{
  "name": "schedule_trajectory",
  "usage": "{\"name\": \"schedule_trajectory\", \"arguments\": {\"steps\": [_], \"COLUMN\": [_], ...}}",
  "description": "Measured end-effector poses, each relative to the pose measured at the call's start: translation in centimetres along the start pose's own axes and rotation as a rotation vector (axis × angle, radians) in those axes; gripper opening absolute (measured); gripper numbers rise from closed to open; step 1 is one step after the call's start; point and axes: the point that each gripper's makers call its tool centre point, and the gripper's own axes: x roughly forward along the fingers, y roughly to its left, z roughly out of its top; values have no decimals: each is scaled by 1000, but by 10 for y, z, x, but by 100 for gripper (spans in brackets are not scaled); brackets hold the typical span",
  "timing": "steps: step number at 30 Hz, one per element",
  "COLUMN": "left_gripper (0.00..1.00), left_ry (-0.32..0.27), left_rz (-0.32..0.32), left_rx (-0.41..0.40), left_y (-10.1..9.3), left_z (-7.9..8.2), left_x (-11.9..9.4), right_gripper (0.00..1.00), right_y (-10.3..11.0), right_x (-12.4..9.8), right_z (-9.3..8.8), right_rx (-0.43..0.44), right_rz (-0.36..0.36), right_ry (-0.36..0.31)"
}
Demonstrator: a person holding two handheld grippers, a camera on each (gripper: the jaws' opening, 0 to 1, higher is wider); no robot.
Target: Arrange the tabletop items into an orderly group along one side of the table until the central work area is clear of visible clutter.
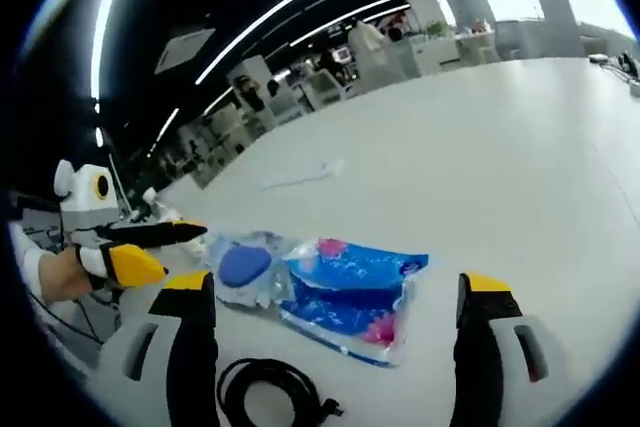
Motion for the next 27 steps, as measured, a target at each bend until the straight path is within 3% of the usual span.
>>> {"name": "schedule_trajectory", "arguments": {"steps": [2, 11, 17, 27], "left_gripper": [100, 100, 100, 100], "left_ry": [5, -13, -1, 7], "left_rz": [25, 86, 130, 198], "left_rx": [4, 8, 6, -19], "left_y": [5, 27, 48, 85], "left_z": [-4, -18, -33, -58], "left_x": [-7, -49, -79, -129], "right_gripper": [100, 100, 100, 100], "right_y": [5, 25, 39, 67], "right_x": [-3, -22, -29, -43], "right_z": [-7, -25, -48, -64], "right_rx": [-13, -47, -58, -57], "right_rz": [11, 24, 30, 47], "right_ry": [35, 65, 113, 125]}}
